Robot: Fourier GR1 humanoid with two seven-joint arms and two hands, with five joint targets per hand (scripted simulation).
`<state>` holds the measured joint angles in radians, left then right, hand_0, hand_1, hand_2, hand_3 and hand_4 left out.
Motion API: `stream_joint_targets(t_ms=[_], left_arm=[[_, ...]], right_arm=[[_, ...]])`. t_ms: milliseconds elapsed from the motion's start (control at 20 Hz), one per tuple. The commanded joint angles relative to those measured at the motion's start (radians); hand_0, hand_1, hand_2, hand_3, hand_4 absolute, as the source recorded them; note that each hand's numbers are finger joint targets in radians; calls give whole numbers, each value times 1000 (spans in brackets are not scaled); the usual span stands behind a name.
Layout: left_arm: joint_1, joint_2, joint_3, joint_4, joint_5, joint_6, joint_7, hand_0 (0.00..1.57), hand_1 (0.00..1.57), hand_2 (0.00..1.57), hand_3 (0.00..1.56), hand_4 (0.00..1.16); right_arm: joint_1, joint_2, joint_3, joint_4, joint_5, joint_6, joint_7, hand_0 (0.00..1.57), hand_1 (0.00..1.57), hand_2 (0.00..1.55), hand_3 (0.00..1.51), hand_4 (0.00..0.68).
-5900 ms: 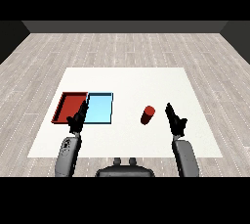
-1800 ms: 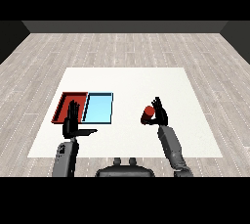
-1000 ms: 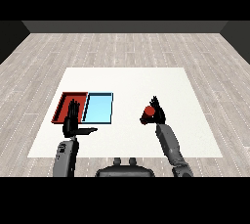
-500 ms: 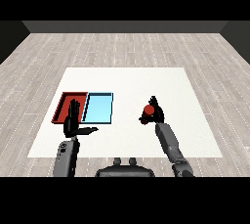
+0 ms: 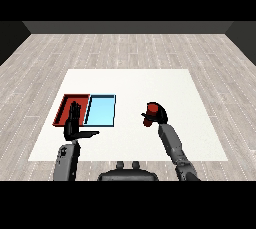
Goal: Pick the red can and put it in the red box
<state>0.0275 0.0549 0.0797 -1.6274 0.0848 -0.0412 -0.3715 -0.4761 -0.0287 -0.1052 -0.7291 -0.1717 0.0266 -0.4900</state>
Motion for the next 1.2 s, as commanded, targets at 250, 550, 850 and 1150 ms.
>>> stream_joint_targets(t_ms=[250,550,850,1150], left_arm=[[53,-13,-43,-100,-25,9,39,0,0,0,0,0],[-21,9,11,31,14,-26,-4,0,0,0,0,0],[-27,-37,-99,13,-121,49,43,0,0,0,0,0],[-72,-54,-217,16,-91,62,123,0,0,0,0,0]], right_arm=[[25,27,90,-148,57,-117,82,1466,1466,1455,1425,646],[43,27,101,-173,61,-118,15,1457,1457,1446,1411,661],[84,5,86,-316,71,-73,46,1435,1435,1435,1406,649],[138,28,149,-516,80,-156,171,1432,1432,1447,1420,653]])
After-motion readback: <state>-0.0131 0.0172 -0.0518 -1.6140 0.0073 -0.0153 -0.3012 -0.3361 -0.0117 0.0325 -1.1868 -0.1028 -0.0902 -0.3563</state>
